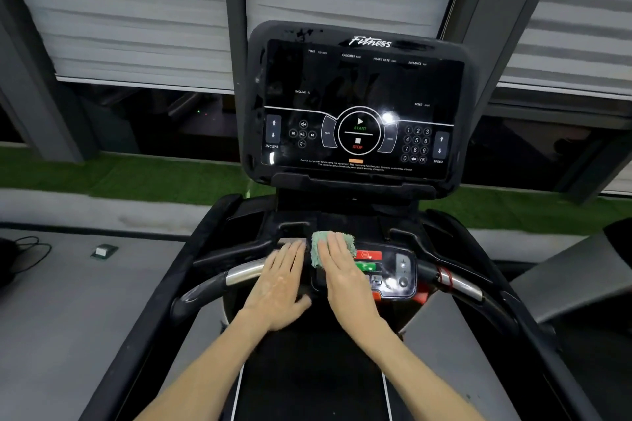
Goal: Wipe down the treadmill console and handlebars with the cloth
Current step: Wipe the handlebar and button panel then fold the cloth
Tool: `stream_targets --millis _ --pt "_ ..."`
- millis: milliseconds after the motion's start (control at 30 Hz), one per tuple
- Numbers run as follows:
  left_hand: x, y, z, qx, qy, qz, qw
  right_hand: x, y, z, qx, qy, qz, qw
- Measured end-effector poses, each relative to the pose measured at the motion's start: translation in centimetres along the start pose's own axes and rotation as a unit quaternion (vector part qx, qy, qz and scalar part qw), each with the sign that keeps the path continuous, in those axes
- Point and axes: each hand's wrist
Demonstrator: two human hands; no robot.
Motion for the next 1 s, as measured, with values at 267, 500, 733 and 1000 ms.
stream_targets --millis 267,500,733,1000 --pt "1.1 0.0 0.3 0.007 -0.049 -0.028 0.998 0.5 5.3 -2.8 -0.088 0.017 0.026 0.996" --pt "1.4 -0.1 0.1 0.003 -0.035 -0.06 0.998 0.5 0.3 -0.8 -0.022 -0.021 0.015 0.999" --pt "1.7 0.1 0.3 -0.001 -0.055 -0.054 0.997 1.3 5.1 -1.1 -0.085 -0.033 0.014 0.996" --pt "2.1 -0.3 0.6 0.007 -0.028 -0.074 0.997 -0.4 3.5 -7.0 0.041 -0.014 -0.051 0.998"
Point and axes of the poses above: each hand's wrist, its own y-axis away from the middle knuckle, its own x-axis out of the palm, z = x × y, and after that the axes turned 7 degrees about x, right-handed
